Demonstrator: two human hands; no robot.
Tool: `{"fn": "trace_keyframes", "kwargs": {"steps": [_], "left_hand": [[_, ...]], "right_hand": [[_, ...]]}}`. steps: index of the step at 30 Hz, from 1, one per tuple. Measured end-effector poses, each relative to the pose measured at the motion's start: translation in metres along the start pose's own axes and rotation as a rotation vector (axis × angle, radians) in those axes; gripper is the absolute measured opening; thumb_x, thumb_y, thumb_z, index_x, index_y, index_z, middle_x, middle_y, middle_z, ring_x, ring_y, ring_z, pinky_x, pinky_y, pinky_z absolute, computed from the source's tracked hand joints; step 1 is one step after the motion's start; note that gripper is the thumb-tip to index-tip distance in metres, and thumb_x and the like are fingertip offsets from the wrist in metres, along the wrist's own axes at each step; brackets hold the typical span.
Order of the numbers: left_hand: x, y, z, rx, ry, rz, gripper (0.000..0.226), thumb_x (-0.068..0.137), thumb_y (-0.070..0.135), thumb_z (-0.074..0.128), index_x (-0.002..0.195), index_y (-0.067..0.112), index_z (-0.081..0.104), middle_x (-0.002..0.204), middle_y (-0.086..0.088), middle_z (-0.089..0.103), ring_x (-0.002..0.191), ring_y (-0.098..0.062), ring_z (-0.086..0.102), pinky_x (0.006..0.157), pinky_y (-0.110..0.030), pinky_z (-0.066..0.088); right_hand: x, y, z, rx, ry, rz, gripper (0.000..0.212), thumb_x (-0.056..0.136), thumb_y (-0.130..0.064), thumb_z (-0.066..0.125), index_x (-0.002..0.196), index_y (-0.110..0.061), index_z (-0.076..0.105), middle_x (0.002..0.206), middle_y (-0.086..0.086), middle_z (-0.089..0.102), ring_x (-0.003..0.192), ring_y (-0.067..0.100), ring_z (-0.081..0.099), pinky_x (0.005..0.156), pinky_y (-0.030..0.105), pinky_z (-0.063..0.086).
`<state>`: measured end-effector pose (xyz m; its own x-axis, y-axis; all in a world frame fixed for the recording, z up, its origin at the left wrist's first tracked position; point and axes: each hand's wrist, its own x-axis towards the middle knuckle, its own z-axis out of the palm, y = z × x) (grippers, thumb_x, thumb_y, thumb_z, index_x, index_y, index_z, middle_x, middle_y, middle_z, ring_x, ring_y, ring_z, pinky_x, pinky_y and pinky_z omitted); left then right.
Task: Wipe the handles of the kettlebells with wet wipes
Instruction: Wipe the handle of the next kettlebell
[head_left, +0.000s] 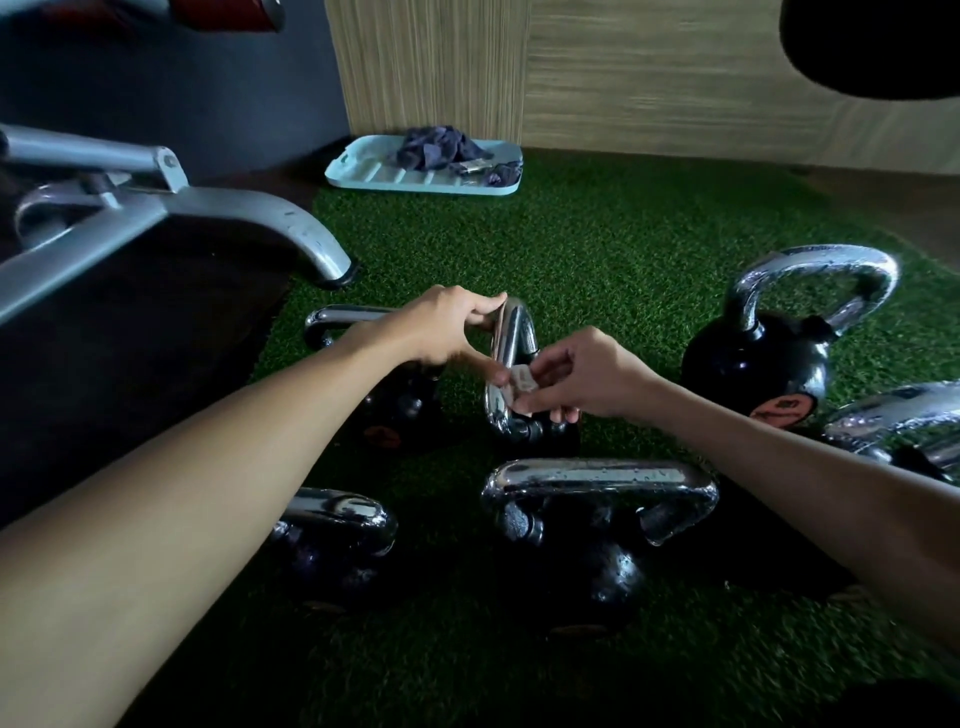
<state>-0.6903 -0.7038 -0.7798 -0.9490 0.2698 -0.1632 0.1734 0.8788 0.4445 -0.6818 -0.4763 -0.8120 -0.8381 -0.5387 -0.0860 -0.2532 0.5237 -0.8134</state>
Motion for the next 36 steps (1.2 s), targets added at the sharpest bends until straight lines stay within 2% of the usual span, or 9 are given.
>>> {"fn": "trace_keyframes", "kwargs": {"steps": [1,3,6,9,18,20,26,33,36], "left_hand": [[0.002,0.003,-0.001,0.014,-0.003,0.000,0.122,0.061,0.069,0.084,0.160,0.036,0.021,0.153,0.007,0.046,0.101,-0.006,0.069,0.075,-0.023,0.046],[0.007,0.007,-0.002,0.023,-0.003,0.007,0.118,0.064,0.065,0.084,0.160,0.034,0.023,0.153,0.005,0.046,0.127,-0.012,0.057,0.095,-0.029,0.047],[0.014,0.014,-0.006,0.016,-0.031,-0.002,0.118,0.064,0.066,0.084,0.160,0.033,0.023,0.155,0.001,0.046,0.145,-0.020,0.041,0.117,-0.042,0.031],[0.022,0.020,-0.009,0.036,-0.070,-0.029,0.122,0.062,0.070,0.083,0.161,0.034,0.021,0.157,0.000,0.044,0.146,-0.021,0.040,0.119,-0.047,0.028],[0.030,0.024,-0.017,0.083,-0.110,-0.062,0.128,0.053,0.080,0.080,0.159,0.038,0.022,0.156,0.003,0.045,0.145,-0.022,0.042,0.119,-0.050,0.029],[0.029,0.023,-0.018,0.088,-0.114,-0.067,0.128,0.053,0.079,0.080,0.159,0.039,0.021,0.156,0.003,0.045,0.146,-0.022,0.041,0.119,-0.050,0.029],[0.024,0.024,-0.015,0.073,-0.108,-0.068,0.123,0.061,0.072,0.082,0.160,0.038,0.019,0.156,0.001,0.044,0.147,-0.022,0.040,0.120,-0.048,0.027],[0.024,0.030,-0.013,0.057,-0.110,-0.061,0.118,0.066,0.067,0.083,0.161,0.035,0.020,0.157,0.000,0.044,0.147,-0.021,0.039,0.119,-0.045,0.026],[0.022,0.028,-0.016,0.084,-0.116,-0.081,0.123,0.059,0.073,0.082,0.160,0.038,0.020,0.156,0.003,0.044,0.146,-0.022,0.040,0.119,-0.050,0.027]], "right_hand": [[0.000,0.000,-0.003,0.003,0.005,-0.008,0.024,0.067,-0.026,0.093,0.085,-0.018,0.079,0.077,0.000,0.078,0.059,0.013,0.067,0.056,0.031,0.055],[-0.001,0.002,-0.006,0.019,0.010,-0.026,0.021,0.067,-0.023,0.093,0.080,-0.017,0.078,0.073,0.003,0.077,0.055,0.013,0.066,0.049,0.025,0.051],[-0.003,0.014,-0.006,-0.007,-0.040,-0.045,0.020,0.071,-0.017,0.091,0.078,-0.008,0.076,0.067,0.008,0.074,0.052,0.017,0.067,0.047,0.023,0.051],[-0.004,0.029,-0.006,-0.073,-0.049,-0.048,0.025,0.071,-0.016,0.091,0.080,-0.001,0.073,0.066,0.008,0.073,0.052,0.019,0.070,0.048,0.025,0.054],[0.005,0.041,-0.004,-0.232,0.067,-0.099,0.024,0.065,-0.024,0.095,0.074,-0.020,0.073,0.066,-0.014,0.065,0.054,-0.006,0.058,0.053,0.011,0.043],[0.007,0.047,-0.001,-0.294,0.071,-0.113,0.025,0.066,-0.023,0.095,0.080,-0.026,0.075,0.073,-0.016,0.067,0.060,-0.007,0.059,0.057,0.012,0.044],[0.014,0.049,-0.013,-0.279,0.242,-0.199,0.032,0.067,-0.027,0.094,0.095,-0.018,0.081,0.079,-0.019,0.067,0.065,-0.011,0.059,0.062,0.008,0.043],[0.022,0.049,-0.011,-0.395,-0.040,-0.128,0.040,0.078,-0.014,0.086,0.116,-0.020,0.076,0.103,-0.004,0.072,0.086,0.011,0.068,0.078,0.027,0.056],[0.023,0.045,-0.020,-0.387,-0.151,-0.098,0.037,0.085,-0.012,0.079,0.121,-0.016,0.073,0.097,-0.014,0.069,0.082,0.001,0.065,0.075,0.020,0.055]]}}
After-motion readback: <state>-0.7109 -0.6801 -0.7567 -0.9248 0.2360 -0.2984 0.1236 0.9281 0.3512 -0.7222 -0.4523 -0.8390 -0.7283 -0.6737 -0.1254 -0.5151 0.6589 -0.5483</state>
